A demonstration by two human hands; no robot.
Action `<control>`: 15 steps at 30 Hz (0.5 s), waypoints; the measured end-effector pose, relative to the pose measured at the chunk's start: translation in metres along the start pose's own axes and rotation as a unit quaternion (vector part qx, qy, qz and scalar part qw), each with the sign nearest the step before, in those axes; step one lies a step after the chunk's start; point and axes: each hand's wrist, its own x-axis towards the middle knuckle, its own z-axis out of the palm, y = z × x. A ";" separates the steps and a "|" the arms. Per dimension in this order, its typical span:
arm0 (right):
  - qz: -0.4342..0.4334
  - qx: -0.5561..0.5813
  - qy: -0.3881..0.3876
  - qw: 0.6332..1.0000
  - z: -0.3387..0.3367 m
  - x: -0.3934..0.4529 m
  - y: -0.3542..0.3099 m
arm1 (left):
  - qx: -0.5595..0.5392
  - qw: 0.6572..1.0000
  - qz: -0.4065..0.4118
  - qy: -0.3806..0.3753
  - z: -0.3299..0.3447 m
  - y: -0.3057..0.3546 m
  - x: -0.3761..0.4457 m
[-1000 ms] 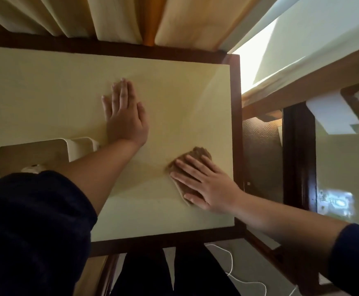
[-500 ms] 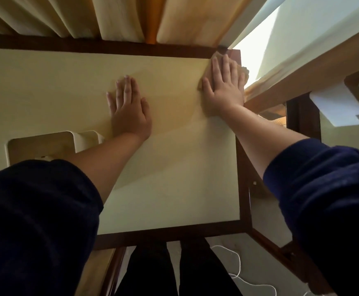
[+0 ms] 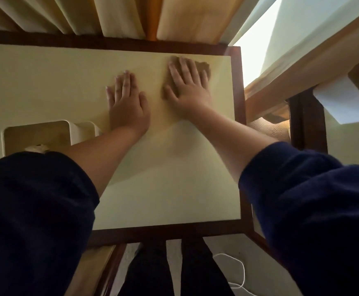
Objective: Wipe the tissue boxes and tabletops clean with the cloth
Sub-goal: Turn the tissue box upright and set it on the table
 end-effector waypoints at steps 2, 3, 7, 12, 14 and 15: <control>-0.054 0.000 0.001 0.999 0.016 -0.036 -0.011 | -0.002 1.000 0.004 -0.006 -0.001 0.002 -0.001; -0.049 0.007 0.000 0.999 0.025 -0.060 -0.014 | -0.001 1.000 0.004 -0.014 -0.003 0.002 -0.001; -0.009 0.023 -0.017 1.000 0.050 -0.169 -0.021 | 0.014 0.997 -0.005 -0.078 -0.015 0.003 0.000; 0.001 0.009 -0.078 0.997 0.061 -0.260 -0.014 | 0.012 0.980 -0.055 -0.188 -0.053 0.020 0.003; 0.010 0.008 -0.105 0.994 0.061 -0.277 -0.012 | -0.016 0.976 -0.059 -0.211 -0.069 0.031 -0.017; 0.011 0.007 -0.117 0.993 0.057 -0.281 -0.012 | -0.054 0.975 -0.046 -0.210 -0.077 0.035 -0.033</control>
